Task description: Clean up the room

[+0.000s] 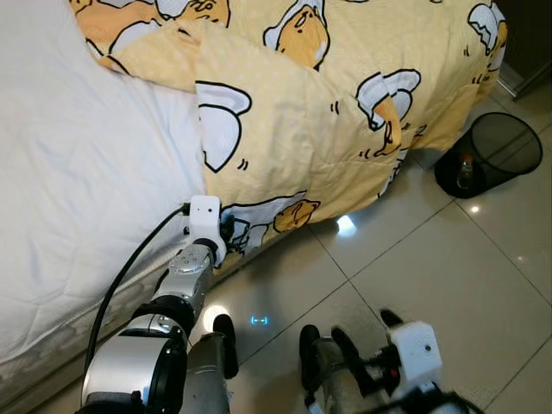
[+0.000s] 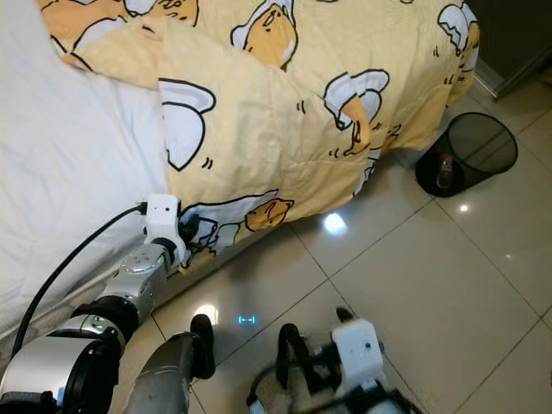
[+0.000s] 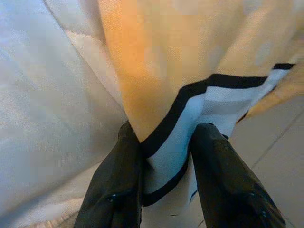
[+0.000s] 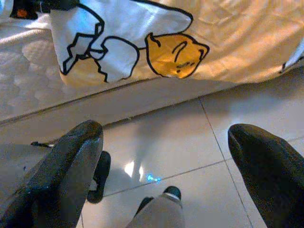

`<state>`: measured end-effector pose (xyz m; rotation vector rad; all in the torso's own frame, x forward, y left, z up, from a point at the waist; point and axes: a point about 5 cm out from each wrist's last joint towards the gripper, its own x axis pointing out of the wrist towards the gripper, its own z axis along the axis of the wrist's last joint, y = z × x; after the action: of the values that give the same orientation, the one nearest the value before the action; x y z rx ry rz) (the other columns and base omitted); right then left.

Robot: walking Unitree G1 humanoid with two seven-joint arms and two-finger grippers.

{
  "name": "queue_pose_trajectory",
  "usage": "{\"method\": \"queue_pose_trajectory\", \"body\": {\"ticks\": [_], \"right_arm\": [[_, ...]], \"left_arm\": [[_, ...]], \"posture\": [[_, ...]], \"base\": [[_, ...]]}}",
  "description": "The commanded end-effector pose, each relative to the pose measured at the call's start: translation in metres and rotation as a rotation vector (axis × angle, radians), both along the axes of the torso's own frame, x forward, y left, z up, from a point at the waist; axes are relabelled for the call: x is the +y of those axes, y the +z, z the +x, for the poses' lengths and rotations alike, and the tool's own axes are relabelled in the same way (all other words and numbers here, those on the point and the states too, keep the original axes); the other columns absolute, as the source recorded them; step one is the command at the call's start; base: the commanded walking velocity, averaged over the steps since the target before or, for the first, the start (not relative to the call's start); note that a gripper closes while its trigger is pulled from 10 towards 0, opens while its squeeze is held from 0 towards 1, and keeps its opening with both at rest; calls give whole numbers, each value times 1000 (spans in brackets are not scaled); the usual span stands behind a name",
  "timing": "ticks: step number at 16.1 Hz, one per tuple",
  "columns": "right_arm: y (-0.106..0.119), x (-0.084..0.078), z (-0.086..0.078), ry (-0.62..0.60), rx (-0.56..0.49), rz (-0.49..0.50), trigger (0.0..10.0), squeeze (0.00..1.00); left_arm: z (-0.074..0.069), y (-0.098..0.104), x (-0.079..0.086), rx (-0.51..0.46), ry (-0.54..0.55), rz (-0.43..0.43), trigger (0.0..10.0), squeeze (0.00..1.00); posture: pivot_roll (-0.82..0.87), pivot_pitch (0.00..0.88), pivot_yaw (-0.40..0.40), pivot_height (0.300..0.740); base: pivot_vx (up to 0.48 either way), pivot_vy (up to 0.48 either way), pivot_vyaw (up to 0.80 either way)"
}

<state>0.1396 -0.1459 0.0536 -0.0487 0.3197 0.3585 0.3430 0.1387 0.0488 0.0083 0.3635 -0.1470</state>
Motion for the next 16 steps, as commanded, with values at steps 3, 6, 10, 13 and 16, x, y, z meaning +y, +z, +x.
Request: {"method": "queue_pose_trajectory", "body": {"ticks": [3,6,10,13,16], "right_arm": [[-9,-4,4,-59,57,29,10000,0],[-11,-4,12,-47,44,25,10000,0],[-14,0,16,-27,43,20,10000,0],[-17,4,28,-5,17,15,10000,0],[-19,6,40,-11,0,21,10000,0]], "left_arm": [[-11,-16,-19,92,-111,-11,0,0],[-11,-15,-24,86,-163,-27,0,0],[-14,-18,-23,93,-163,-19,0,0],[-13,-18,-12,77,-94,67,10000,0],[-19,-23,-4,65,-57,24,10000,0]], "posture": [[-236,332,-39,740],[-232,318,-38,740],[-223,290,-37,740],[-208,244,-26,740],[-174,212,-11,740]], "base": [[0,0,0],[0,0,0],[0,0,0],[0,0,0],[-220,0,0]]}}
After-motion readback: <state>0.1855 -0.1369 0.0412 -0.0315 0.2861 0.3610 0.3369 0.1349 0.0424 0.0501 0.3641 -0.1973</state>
